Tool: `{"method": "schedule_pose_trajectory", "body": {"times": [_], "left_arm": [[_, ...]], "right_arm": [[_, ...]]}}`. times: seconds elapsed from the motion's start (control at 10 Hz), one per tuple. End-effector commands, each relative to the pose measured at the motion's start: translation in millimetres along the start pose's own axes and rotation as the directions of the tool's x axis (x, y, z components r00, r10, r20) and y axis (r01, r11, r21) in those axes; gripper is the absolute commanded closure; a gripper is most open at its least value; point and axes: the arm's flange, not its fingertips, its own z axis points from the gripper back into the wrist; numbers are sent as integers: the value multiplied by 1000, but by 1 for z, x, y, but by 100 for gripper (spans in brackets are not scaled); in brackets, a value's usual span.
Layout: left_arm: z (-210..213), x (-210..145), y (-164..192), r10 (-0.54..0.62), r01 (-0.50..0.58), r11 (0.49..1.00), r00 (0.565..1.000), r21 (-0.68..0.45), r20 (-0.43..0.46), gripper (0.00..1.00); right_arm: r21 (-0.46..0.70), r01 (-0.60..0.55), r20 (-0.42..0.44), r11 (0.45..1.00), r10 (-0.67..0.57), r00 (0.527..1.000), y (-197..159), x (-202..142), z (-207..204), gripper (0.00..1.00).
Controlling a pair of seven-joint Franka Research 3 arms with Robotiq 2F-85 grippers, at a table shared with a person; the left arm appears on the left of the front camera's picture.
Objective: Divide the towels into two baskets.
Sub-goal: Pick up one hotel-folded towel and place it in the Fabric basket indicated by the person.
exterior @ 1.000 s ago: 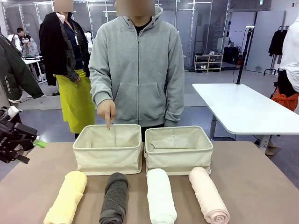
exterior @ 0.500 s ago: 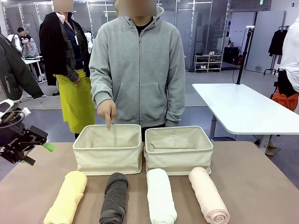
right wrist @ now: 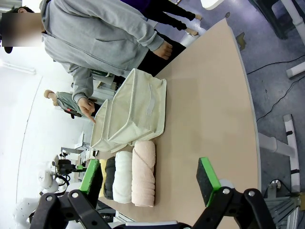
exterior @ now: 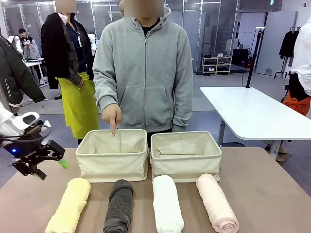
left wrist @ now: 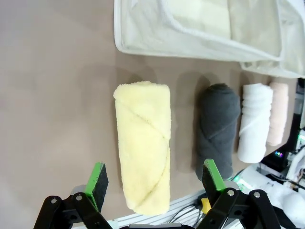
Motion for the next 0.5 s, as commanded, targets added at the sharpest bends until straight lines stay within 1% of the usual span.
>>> {"method": "schedule_pose_trajectory", "body": {"times": [0.0,0.2,0.4], "left_arm": [[-49,-92,9,-10,11,997,1000,71,-18,0],[-65,-100,7,-25,32,994,998,106,-64,0],[-79,-106,10,-20,33,987,996,157,-84,0]], "right_arm": [[4,-3,11,1000,2,1000,2,0,2,0],[4,-3,11,1000,2,1000,2,0,2,0],[4,-3,11,1000,2,1000,2,0,2,0]]}}
